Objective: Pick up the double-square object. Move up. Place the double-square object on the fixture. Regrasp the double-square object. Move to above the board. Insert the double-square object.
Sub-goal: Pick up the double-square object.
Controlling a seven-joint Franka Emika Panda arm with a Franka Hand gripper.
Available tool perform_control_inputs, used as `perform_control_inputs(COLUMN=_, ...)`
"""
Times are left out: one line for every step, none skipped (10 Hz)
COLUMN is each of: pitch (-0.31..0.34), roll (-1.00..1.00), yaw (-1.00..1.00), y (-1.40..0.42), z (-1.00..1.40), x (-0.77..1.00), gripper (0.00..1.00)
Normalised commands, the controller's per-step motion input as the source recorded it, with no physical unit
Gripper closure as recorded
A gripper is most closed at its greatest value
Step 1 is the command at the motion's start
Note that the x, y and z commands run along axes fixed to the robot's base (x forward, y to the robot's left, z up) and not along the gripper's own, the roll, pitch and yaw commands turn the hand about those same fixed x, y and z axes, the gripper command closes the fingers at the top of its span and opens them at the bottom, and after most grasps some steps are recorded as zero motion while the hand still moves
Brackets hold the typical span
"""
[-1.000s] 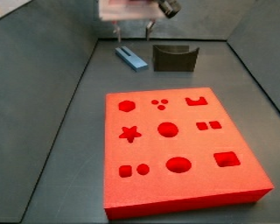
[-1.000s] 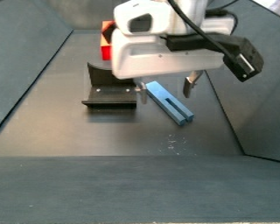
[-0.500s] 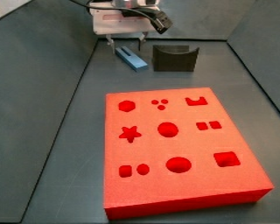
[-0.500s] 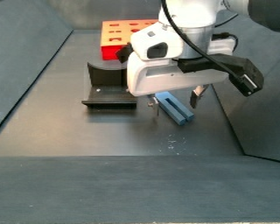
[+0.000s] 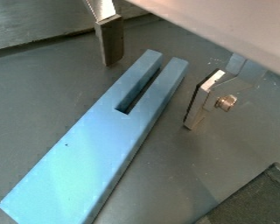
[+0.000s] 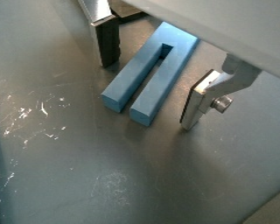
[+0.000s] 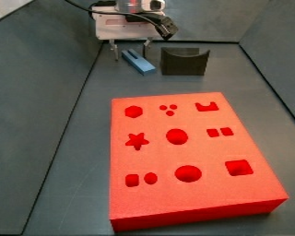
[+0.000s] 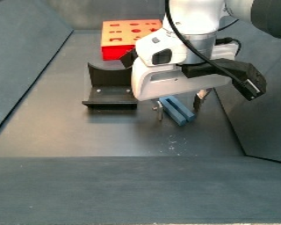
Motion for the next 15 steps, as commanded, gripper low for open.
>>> perform_control_inputs(pitch=0.000, roll=0.02, yaw=0.00, y=0.00, z=0.00, x=0.00, gripper=0.00)
perform_control_inputs(pitch=0.000, roll=0.01, yaw=0.00, y=0.00, z=0.00, x=0.02, gripper=0.00)
perform_control_inputs(pitch=0.000, roll=0.01, yaw=0.00, y=0.00, z=0.00, x=0.00, gripper=0.00)
perform_control_inputs(pitch=0.000, roll=0.00, yaw=0.00, y=0.00, z=0.00, x=0.00, gripper=0.00)
perform_control_inputs(pitch=0.000, roll=0.00, yaw=0.00, y=0.00, z=0.00, x=0.00, gripper=1.00)
perform_control_inputs(pitch=0.000, roll=0.00, yaw=0.00, y=0.00, z=0.00, x=0.00, gripper=1.00)
perform_control_inputs(pitch=0.000, roll=0.00, yaw=0.00, y=0.00, z=0.00, x=0.00, gripper=1.00)
perform_control_inputs(pitch=0.000, roll=0.00, yaw=0.00, y=0.00, z=0.00, x=0.00, gripper=1.00)
perform_control_inputs(pitch=0.000, roll=0.00, yaw=0.00, y=0.00, z=0.00, x=0.00, gripper=1.00)
perform_control_inputs(pitch=0.000, roll=0.00, yaw=0.00, y=0.00, z=0.00, x=0.00, gripper=1.00)
perform_control_inputs(pitch=0.000, roll=0.00, yaw=0.00, y=0.00, z=0.00, x=0.00, gripper=1.00)
perform_control_inputs(pitch=0.000, roll=0.00, yaw=0.00, y=0.00, z=0.00, x=0.00, gripper=1.00)
perform_control_inputs(pitch=0.000, roll=0.00, yaw=0.00, y=0.00, z=0.00, x=0.00, gripper=1.00)
perform_control_inputs(pitch=0.000, roll=0.00, yaw=0.00, y=0.00, z=0.00, x=0.00, gripper=1.00)
perform_control_inputs(pitch=0.000, roll=0.00, yaw=0.00, y=0.00, z=0.00, x=0.00, gripper=1.00)
